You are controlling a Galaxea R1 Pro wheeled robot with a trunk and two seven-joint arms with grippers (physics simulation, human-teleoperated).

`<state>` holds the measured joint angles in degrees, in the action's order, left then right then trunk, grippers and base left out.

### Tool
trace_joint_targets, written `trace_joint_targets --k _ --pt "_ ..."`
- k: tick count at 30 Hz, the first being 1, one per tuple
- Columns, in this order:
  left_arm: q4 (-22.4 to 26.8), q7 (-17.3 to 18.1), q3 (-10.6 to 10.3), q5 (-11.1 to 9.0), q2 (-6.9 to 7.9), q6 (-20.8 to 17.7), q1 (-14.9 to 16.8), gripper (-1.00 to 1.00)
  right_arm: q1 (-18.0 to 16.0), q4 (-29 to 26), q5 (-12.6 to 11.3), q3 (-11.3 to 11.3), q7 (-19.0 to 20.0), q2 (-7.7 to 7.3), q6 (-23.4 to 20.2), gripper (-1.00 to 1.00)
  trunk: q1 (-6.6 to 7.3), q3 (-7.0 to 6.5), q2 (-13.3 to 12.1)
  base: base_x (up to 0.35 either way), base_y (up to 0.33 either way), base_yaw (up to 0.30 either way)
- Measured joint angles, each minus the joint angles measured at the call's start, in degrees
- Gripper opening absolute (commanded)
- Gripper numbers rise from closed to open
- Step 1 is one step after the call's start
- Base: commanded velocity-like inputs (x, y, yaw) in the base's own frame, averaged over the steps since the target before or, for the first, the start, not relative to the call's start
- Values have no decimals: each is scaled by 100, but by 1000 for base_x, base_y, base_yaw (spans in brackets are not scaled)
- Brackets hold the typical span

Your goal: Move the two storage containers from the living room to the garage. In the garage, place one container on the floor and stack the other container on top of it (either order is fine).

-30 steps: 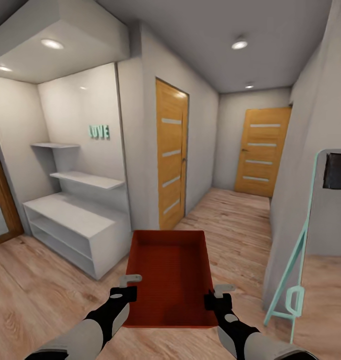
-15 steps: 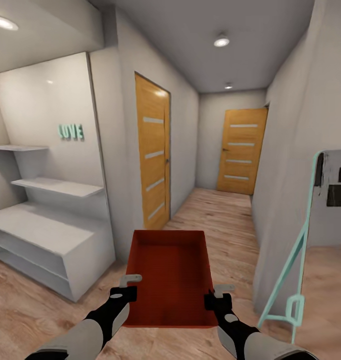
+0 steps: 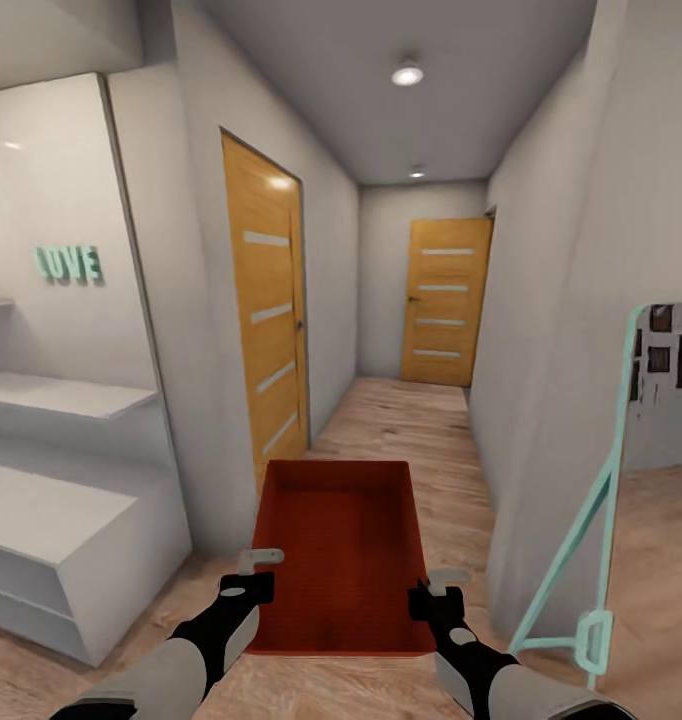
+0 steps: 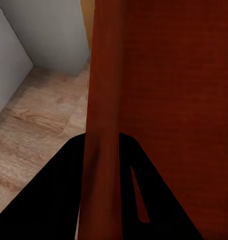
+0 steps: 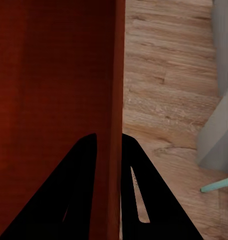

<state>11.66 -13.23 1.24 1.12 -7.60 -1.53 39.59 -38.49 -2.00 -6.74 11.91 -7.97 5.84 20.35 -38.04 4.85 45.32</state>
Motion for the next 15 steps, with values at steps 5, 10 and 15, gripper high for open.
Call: trace_joint_targets --k 5,10,15 --pt "0 0 2 0 -1 0 0 -100 -2 0 4 0 0 -1 -3 -100 0 0 0 322 147 -253" --pt "0 -2 0 0 -2 0 0 -100 0 0 6 -4 1 -2 2 -100 0 0 0 322 147 -253" --pt "1 -5 2 2 -4 0 0 -100 0 0 17 -14 4 -4 5 -100 0 0 0 322 146 -253"
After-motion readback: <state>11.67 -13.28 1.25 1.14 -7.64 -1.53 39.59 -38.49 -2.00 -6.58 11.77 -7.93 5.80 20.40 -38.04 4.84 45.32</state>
